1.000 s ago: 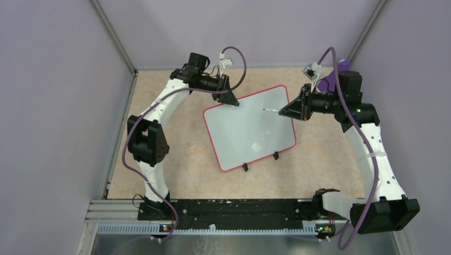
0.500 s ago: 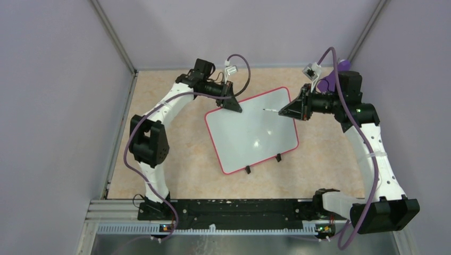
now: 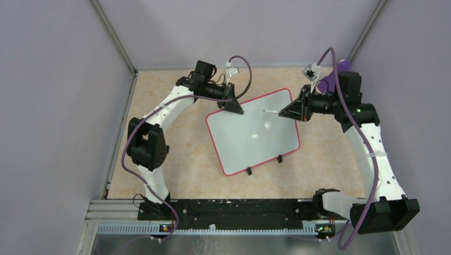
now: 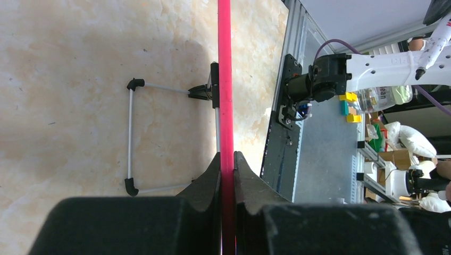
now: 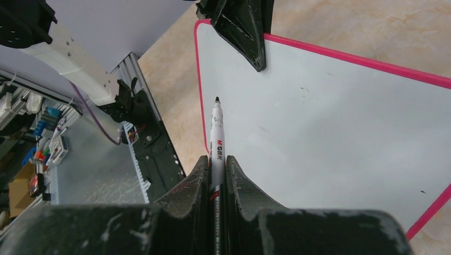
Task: Write a sentence on the whiteboard
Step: Adjust the whiteboard at the center of the board.
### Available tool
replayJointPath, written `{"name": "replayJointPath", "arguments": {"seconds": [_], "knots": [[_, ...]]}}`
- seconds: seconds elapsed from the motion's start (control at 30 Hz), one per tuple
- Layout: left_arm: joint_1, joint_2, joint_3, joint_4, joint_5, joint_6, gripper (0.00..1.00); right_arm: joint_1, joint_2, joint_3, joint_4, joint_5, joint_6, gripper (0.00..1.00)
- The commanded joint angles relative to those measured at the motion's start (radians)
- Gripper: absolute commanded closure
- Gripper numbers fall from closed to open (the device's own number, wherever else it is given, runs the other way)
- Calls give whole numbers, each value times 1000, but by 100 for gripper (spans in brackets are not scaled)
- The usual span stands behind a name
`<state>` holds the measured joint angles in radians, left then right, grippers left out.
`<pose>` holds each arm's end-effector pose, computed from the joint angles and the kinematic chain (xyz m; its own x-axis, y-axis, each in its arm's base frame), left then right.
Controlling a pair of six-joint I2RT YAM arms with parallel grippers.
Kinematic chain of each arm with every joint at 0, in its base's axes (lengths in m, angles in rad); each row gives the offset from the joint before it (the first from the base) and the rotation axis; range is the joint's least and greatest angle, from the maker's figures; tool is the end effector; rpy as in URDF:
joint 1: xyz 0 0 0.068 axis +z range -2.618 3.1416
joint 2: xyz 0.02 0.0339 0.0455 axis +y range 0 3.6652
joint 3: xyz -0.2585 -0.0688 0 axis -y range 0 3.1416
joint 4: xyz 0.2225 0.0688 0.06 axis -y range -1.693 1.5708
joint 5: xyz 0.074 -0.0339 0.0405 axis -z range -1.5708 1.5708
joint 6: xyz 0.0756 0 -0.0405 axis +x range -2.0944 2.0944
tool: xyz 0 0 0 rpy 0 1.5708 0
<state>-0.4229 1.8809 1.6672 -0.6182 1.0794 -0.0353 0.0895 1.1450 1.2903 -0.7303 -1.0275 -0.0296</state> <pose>0.3401 -0.2261 0.2900 -0.6996 0.2966 -0.6500 0.7109 0.1972 -0.6751 0.2123 0.0840 0.3781 -0.5273 -0.0627 -0.8473 -0.7730 0.4494 0.4478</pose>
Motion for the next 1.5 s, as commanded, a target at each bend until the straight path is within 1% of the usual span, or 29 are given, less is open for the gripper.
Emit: {"name": "replayJointPath", "arguments": {"seconds": [0.0, 0.33, 0.4, 0.47, 0.53, 0.57, 0.6, 0.67, 0.73, 0.77, 0.93, 1.0, 1.1, 1.23, 1.47], "knots": [[-46, -50, -46, -6, 14, -16, 91, 4, -31, 47, -10, -31, -33, 100], [-56, -77, -103, 43, 4, -72, 91, 24, -26, 52, -23, -31, -41, 100], [-60, -81, -111, 50, 5, -75, 88, 34, -25, 56, -30, -31, -46, 100], [-59, -83, -102, 40, 0, -67, 78, 49, -23, 61, -43, -32, -57, 100], [-58, -86, -75, 8, -19, -33, 59, 69, -21, 67, -54, -25, -70, 100], [-58, -88, -56, -17, -32, -11, 50, 79, -21, 69, -59, -18, -77, 100], [-54, -92, -32, -43, -46, 12, 44, 90, -21, 71, -65, -10, -85, 100], [-43, -111, -2, -73, -72, 26, 35, 104, -18, 74, -72, 7, -93, 100], [-24, -133, 5, -81, -79, 26, 28, 117, -11, 82, -85, 18, -106, 100], [-10, -143, 3, -86, -80, 49, 25, 125, -6, 86, -90, 24, -114, 100], [95, -186, -14, -126, -41, 81, 18, 182, 18, 117, -113, 69, -154, 100], [152, -195, 1, -199, -24, 120, 18, 202, 28, 129, -119, 81, -170, 100], [210, -223, 2, -291, -8, 214, 18, 233, 46, 148, -135, 96, -197, 100], [223, -268, -29, -355, 10, 289, 17, 248, 52, 147, -122, 86, -201, 100], [223, -298, -98, -343, 30, 312, 15, 249, 25, 118, -94, 76, -182, 100]]}}
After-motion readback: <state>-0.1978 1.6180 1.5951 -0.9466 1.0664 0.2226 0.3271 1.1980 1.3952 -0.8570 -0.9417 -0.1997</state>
